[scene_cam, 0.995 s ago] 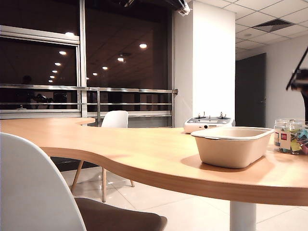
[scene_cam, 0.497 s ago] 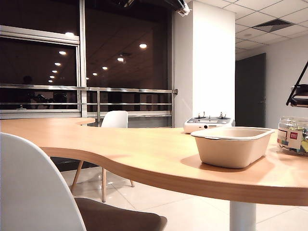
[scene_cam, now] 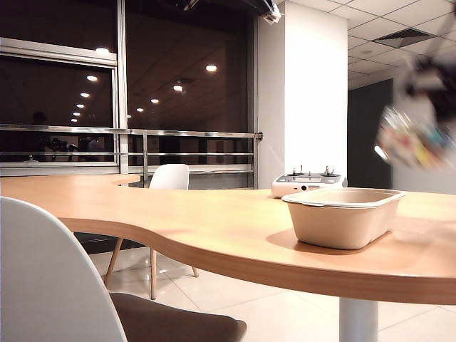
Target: Pick up the box filled with clips, pour some clips from it into the rectangular paper box, and then put the clip box back on the table.
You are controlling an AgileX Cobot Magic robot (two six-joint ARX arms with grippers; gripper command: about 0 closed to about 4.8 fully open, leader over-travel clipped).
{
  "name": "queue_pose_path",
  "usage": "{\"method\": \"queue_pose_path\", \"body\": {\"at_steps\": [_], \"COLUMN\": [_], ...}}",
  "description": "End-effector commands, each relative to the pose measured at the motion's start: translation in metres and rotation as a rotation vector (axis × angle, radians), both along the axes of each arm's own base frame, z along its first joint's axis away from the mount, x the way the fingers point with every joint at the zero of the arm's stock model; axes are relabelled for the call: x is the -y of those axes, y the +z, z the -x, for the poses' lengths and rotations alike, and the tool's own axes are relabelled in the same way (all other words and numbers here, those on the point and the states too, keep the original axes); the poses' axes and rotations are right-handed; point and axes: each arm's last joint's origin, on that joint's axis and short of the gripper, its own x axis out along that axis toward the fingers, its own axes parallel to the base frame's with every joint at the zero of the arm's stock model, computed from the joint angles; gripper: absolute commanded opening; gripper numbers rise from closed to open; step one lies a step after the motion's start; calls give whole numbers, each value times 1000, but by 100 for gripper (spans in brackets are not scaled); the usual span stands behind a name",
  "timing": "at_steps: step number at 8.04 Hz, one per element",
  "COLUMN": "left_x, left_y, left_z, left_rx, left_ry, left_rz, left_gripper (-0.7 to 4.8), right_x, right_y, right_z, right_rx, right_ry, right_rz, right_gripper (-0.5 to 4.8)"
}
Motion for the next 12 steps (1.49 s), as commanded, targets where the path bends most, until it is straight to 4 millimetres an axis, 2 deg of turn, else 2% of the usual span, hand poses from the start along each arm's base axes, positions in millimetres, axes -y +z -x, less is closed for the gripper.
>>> {"method": "queue_pose_path", "body": {"at_steps": [1, 2, 3, 5, 6, 8, 9, 10, 11, 12], "left_x": [-1, -1, -1, -1, -1, -1, -2, -2, -1, -1], "left_y": [4, 4, 3, 3, 3, 3, 1, 1, 1, 1], "left_z": [2, 1, 2, 2, 2, 2, 3, 3, 3, 3], "left_rx": [11, 12, 6, 4, 4, 3, -11, -11, -11, -11], "left_ry": [-9, -9, -9, -9, -9, -9, -9, -9, -11, -11], "left_rz": [10, 11, 5, 4, 4, 3, -8, -8, -8, -8], "left_gripper": [-6, -6, -6, -6, -6, -6, -6, -6, -6, -6], "right_x": [-99, -103, -119, -129, -129, -128, -130, -130, -142, -148], "right_y": [33, 25, -26, -51, -59, -62, -60, -61, -61, -69], "right_z": [16, 17, 43, 66, 70, 72, 72, 72, 77, 78], "right_rx": [285, 297, 586, 718, 698, 699, 734, 732, 758, 724], "right_ry": [433, 443, 365, 350, 392, 437, 589, 593, 678, 750], "right_rz": [365, 377, 597, 859, 936, 1039, 1298, 1304, 1402, 1420], "right_gripper": [-2, -2, -2, -2, -2, -2, -1, -1, -1, -2]}}
